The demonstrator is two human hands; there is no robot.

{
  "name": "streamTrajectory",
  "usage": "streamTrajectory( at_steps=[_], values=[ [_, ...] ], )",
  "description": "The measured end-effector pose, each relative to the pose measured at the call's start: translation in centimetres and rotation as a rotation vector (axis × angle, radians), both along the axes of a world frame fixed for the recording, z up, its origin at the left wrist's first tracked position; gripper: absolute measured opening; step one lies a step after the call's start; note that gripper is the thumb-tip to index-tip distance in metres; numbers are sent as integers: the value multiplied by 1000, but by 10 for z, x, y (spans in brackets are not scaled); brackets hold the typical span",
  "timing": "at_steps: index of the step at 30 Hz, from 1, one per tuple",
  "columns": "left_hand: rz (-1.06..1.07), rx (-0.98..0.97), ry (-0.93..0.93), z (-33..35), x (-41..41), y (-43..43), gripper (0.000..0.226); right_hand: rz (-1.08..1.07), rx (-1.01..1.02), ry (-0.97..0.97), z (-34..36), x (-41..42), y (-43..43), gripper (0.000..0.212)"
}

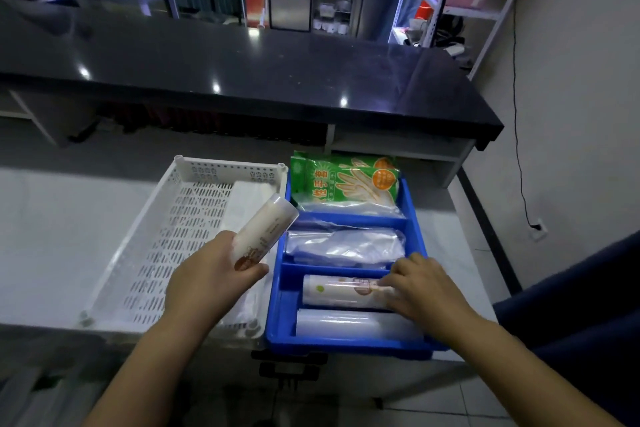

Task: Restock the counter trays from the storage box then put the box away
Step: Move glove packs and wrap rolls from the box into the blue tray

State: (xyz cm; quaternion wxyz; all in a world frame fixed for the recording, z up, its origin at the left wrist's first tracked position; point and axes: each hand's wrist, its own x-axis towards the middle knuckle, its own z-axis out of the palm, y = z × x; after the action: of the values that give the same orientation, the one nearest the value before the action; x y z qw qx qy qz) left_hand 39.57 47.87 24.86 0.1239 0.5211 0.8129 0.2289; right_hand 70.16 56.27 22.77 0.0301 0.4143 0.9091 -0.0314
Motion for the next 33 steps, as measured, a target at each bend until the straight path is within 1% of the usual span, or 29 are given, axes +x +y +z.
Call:
streamTrajectory(
  at_steps=[3,5,8,14,19,23,25,27,29,31,33],
  values=[
    [-6,-4,-6,4,-8,1,38,182,-160,97,-8,-40,-15,32],
    [-11,0,1,5,-15,-1,38,251,-210,127,-17,-67,-21,31],
    [-18,0,7,5,-25,-3,38,299,-215,142,-26,-95,-20,30],
    [-38,4,0,1,-36,0,40,401,-153,36,-22,-106,-10,19],
    [-90,-30,6,-2,-34,6,40,359,-149,86,-3,-92,-9,27],
    [-137,-55,-39,-4,-34,12,39,165,-261,199,13,-73,-10,37],
    [-172,-45,-86,-4,-30,17,39,46,-326,276,15,-64,-12,43],
    [-232,-28,-118,-3,-22,24,40,-90,-379,423,18,-56,-16,49],
    [-308,-36,-133,-1,-12,32,42,-219,-364,701,27,-45,-14,52],
    [-370,-104,-160,2,0,39,46,-348,-327,998,43,-30,-9,53],
    [-428,-190,-164,5,15,45,49,-426,-259,1209,60,-16,-4,53]
  ],
)
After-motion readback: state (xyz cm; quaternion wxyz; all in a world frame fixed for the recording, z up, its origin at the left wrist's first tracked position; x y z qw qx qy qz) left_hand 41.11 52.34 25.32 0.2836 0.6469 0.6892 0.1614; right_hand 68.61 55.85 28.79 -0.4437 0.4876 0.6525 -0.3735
